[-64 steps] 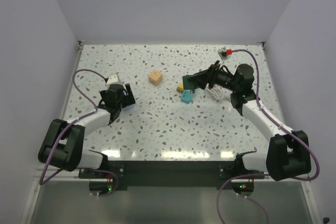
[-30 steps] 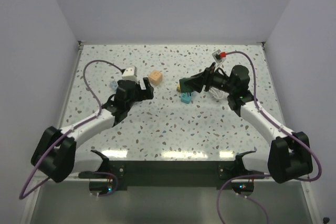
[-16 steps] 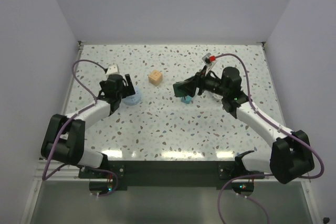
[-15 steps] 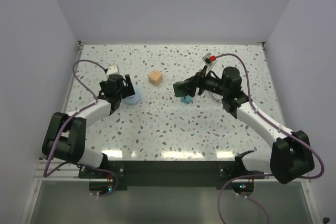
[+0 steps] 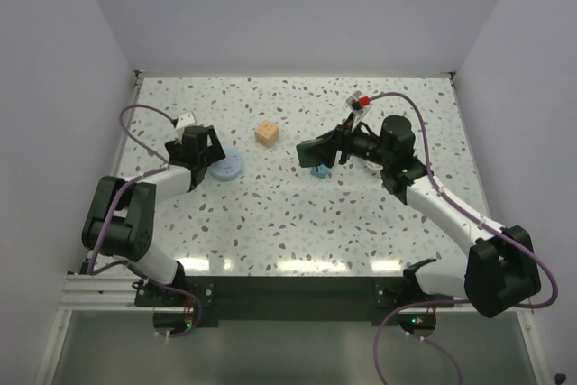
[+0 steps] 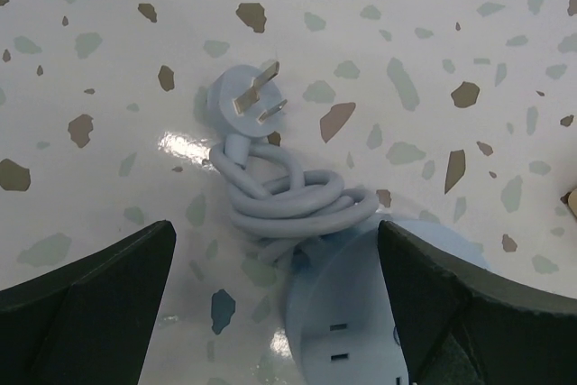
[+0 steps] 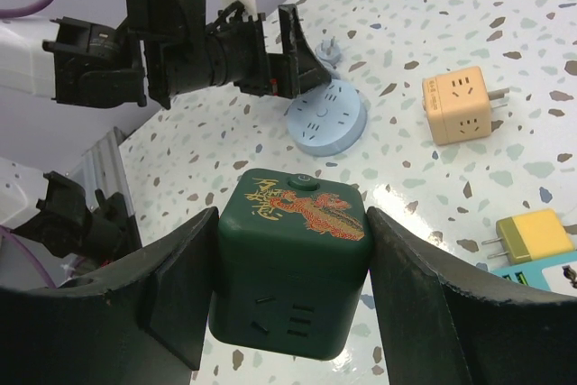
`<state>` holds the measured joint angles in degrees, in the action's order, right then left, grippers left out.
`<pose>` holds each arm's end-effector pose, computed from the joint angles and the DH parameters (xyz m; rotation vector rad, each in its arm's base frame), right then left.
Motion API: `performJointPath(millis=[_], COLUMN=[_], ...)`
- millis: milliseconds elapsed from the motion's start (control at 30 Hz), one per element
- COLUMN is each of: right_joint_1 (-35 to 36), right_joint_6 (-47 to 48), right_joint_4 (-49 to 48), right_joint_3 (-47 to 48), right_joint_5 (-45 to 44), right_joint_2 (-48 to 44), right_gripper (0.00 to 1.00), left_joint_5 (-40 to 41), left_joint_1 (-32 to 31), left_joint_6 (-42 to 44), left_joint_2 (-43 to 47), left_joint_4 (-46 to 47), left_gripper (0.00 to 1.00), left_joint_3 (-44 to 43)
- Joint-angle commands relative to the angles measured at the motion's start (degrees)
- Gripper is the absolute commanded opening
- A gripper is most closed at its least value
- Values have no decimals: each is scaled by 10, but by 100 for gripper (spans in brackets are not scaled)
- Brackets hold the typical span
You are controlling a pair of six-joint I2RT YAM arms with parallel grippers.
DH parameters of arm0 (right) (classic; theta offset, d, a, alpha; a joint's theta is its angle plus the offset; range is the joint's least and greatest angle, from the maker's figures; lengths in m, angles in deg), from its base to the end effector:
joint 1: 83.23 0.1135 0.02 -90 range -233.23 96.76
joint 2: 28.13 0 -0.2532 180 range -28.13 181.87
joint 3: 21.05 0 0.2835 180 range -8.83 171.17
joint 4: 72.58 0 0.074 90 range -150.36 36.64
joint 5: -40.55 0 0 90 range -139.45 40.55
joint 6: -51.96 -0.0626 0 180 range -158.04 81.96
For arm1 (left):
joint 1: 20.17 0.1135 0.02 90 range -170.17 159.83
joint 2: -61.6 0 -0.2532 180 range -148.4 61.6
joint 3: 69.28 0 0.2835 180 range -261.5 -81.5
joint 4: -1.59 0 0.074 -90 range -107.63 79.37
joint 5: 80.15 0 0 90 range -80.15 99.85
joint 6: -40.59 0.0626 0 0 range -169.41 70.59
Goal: Insert the plug
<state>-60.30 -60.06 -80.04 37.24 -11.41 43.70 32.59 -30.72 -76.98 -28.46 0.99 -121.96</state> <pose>0.2974 0.1677 0.2746 -0.5425 1.7023 1.1302 0.3479 -0.0402 0.1135 -0.5304 2.1094 0.0665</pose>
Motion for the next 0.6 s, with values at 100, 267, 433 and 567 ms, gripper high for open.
performJointPath(millis=[100,267,433,567], right_joint_1=[8,11,11,12], right_joint_6=[7,8,9,8], right_joint_4=[-23,-23,-27,-30], right_joint_3=[28,26,24,22], right_joint_5=[4,6,9,9], right_joint_2=[-3,-5,-4,-4], right_gripper=[0,0,0,0], left_joint_5=[-15,-58,-79,-106], left_joint_1=[14,16,16,16], left_joint_6=[-18,-31,-37,-47], left_joint_2=[-56,-76,-84,-80], left_joint_4=[24,29,36,53], left_gripper=[100,81,39,3], left_joint_3=[-56,-55,-42,-23])
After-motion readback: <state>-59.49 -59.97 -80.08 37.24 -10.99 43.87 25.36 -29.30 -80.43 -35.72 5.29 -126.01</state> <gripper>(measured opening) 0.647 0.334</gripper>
